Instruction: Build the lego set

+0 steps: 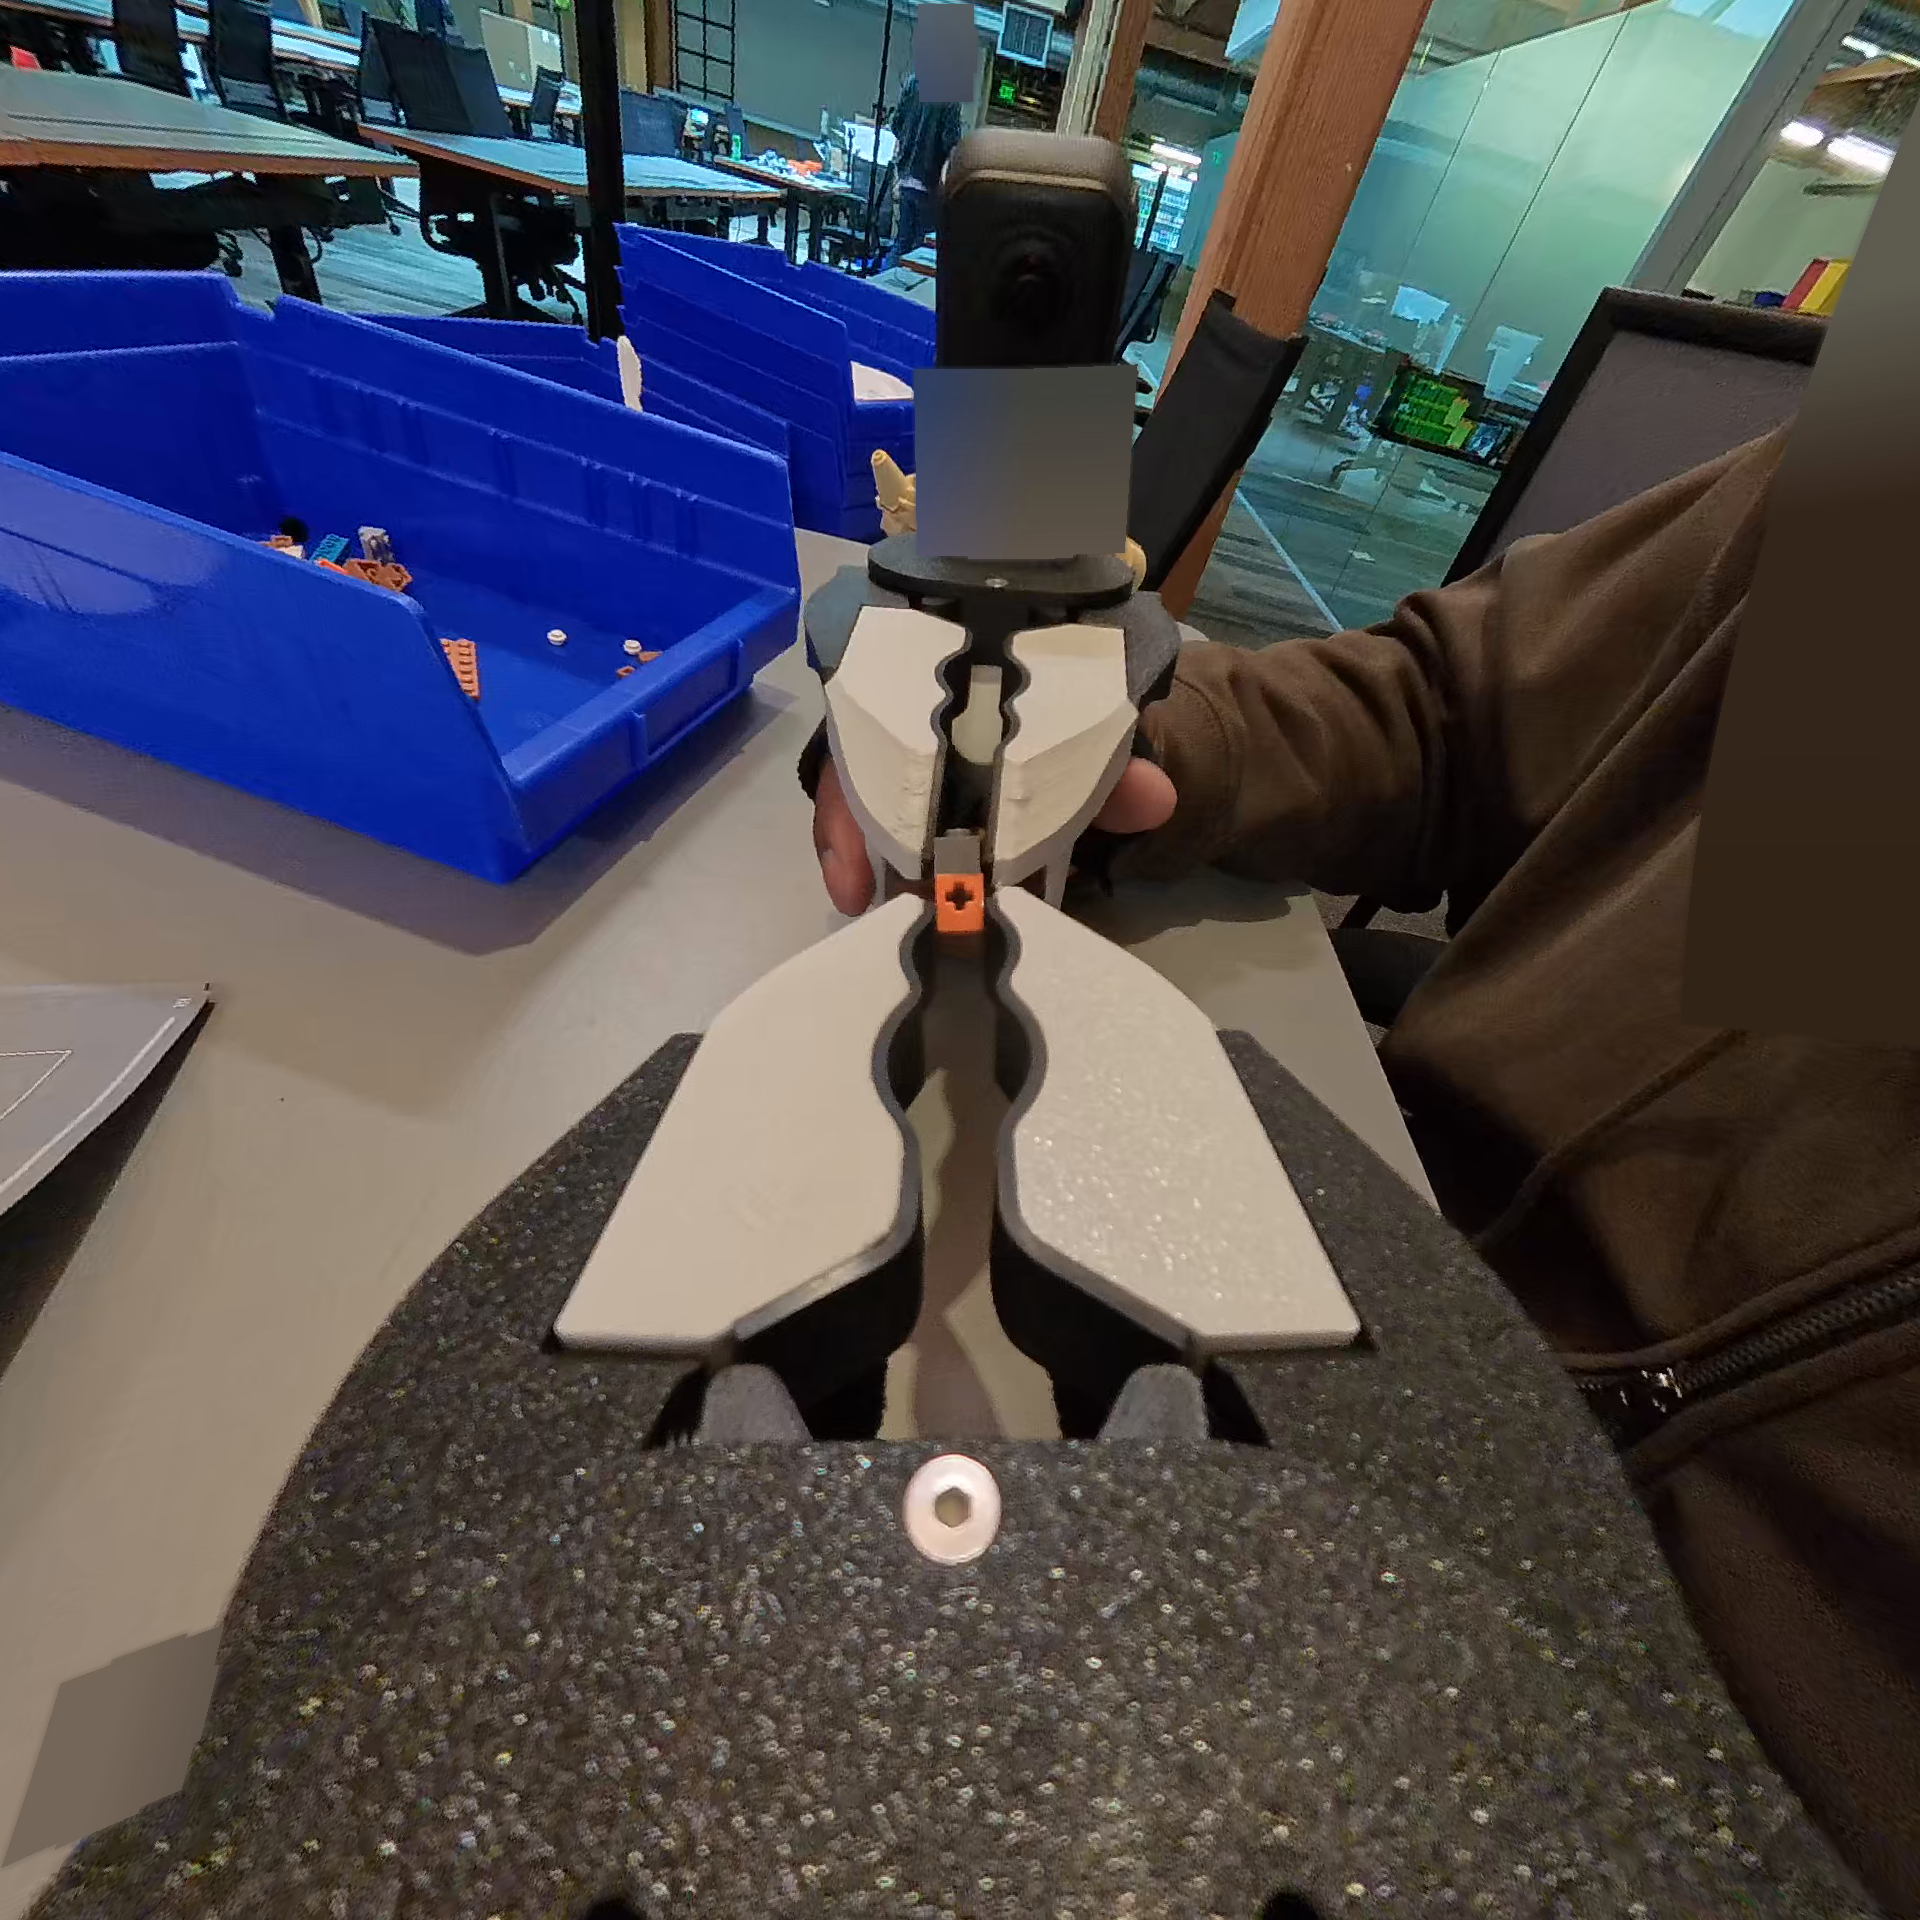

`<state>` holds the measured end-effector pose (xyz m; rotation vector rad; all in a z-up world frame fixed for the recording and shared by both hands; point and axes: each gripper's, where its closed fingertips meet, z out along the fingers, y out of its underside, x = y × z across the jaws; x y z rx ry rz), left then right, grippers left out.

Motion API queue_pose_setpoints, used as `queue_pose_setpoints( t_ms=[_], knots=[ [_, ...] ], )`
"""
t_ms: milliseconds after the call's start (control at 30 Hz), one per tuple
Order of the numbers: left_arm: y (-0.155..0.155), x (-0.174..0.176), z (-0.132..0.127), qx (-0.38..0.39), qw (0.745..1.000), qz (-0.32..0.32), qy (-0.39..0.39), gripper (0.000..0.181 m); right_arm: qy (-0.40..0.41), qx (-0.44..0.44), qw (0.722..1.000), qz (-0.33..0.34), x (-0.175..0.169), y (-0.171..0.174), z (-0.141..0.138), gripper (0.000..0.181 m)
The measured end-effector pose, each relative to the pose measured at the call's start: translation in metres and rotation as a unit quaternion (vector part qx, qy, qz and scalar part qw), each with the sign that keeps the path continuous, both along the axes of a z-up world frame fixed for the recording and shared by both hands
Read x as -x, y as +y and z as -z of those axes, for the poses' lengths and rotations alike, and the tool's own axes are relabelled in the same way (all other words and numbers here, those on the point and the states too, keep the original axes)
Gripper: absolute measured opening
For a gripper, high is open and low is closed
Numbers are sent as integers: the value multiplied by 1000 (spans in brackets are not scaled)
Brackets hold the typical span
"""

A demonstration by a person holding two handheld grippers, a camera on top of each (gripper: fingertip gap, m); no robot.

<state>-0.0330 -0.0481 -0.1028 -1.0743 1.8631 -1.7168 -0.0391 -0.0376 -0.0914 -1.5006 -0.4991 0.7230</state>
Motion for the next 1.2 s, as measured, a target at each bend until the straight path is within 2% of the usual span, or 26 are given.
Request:
queue_pose_setpoints(
  t_ms=[633, 1200],
  knots=[
    [-10, 9, -3, 37, 998, 53, 8, 8, -4, -14, 999, -39, 10, -9, -3, 8],
    [-4, 6, -1, -9, 1000, 25, -13, 8, 9, 3, 1000, -18, 8, -4, -1, 8]
  ],
)
